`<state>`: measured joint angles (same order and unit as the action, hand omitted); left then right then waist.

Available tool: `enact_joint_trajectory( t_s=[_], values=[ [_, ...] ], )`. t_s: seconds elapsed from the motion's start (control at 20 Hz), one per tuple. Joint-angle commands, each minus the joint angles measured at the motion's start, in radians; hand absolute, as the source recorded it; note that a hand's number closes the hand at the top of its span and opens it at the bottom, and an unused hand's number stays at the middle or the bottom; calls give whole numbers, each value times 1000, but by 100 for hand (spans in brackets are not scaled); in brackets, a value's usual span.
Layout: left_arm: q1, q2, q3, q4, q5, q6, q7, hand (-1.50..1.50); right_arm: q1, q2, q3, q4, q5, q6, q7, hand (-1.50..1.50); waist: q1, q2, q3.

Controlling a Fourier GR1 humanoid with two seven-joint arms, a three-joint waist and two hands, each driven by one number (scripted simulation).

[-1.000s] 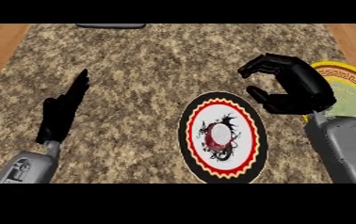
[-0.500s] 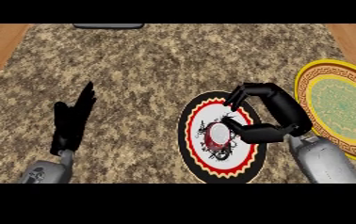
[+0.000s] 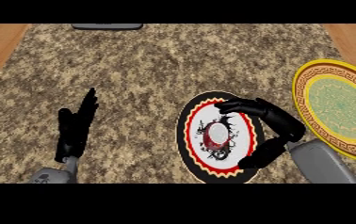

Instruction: Pick the can from the plate and place it in the plate

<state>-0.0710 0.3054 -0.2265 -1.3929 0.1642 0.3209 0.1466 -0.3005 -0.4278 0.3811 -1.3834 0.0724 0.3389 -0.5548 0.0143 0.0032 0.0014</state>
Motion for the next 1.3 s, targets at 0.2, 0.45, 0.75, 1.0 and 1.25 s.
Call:
enact_joint_trajectory(
  t_s=[0.2,0.45,0.75,1.0,1.25],
  values=[
    [-20,-37,-7,43,-35,16,-3,0,-153,-74,53,-22,254,-21,118,-150,-10,-2,-2],
    [18,-7,5,-38,-24,-1,29,0,-233,-136,106,-89,294,158,285,-150,-4,-6,-2],
    [49,-21,2,-108,-52,18,61,0,-212,-98,172,-100,373,253,351,-150,-5,-5,-1],
    [6,-51,38,-35,-75,-9,49,0,-219,31,155,-97,439,317,447,-150,-12,-4,-2],
    [59,-48,64,-86,-93,-46,53,0,-166,-20,78,-81,510,348,316,-150,-12,-4,-1]
  ],
)
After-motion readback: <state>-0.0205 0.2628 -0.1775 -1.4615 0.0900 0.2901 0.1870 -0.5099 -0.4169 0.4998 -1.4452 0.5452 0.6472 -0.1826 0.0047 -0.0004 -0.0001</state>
